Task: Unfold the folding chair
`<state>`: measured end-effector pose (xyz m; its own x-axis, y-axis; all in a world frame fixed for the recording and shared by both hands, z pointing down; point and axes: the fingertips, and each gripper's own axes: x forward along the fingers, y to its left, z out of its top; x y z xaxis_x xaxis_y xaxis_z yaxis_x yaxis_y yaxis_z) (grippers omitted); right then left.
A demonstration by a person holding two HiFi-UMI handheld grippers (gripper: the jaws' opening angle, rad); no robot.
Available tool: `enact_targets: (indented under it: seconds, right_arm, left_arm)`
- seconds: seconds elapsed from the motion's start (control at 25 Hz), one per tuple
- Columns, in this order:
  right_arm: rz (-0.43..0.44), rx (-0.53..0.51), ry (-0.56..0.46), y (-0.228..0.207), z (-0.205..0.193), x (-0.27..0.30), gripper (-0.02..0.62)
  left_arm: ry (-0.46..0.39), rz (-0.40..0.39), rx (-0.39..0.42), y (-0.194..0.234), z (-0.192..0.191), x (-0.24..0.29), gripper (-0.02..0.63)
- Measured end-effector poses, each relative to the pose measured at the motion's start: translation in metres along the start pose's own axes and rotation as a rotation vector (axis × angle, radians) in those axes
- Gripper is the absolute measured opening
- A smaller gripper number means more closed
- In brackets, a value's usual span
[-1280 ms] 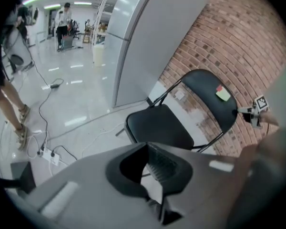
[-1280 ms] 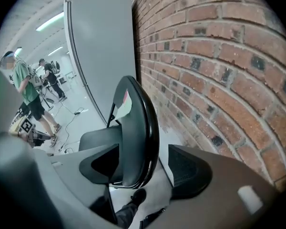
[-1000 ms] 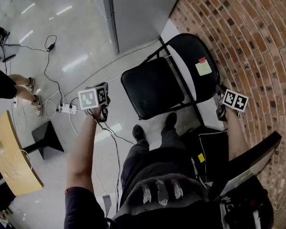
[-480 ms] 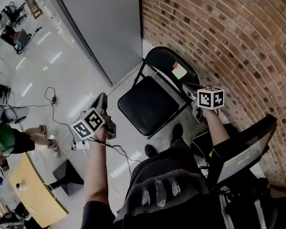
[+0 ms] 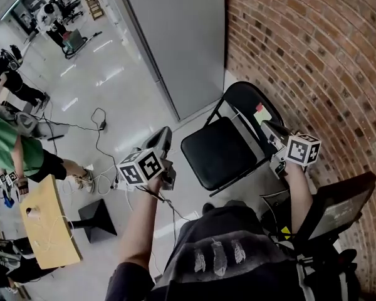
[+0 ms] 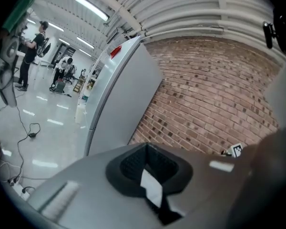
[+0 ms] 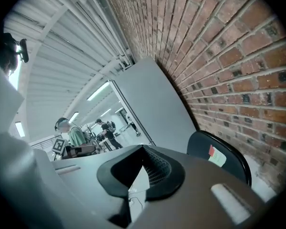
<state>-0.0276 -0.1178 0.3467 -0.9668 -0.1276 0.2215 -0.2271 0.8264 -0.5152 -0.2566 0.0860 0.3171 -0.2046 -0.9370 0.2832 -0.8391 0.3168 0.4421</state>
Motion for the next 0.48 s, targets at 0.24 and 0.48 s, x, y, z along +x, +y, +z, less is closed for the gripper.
enact_targets:
  seconds: [0.24, 0.48]
  right_arm:
    - [0.124, -0.036, 0.000, 0.011, 0.011, -0.002, 0.002]
    - [0.239, -0.046, 0.002, 0.013, 0.016, -0.034, 0.002]
  left_arm:
    - [0.002, 0.037, 0.016, -0.031, -0.009, -0.006, 0.000]
    - [0.012, -0.035, 0.005, -0.087, -0.030, 0.002, 0.000]
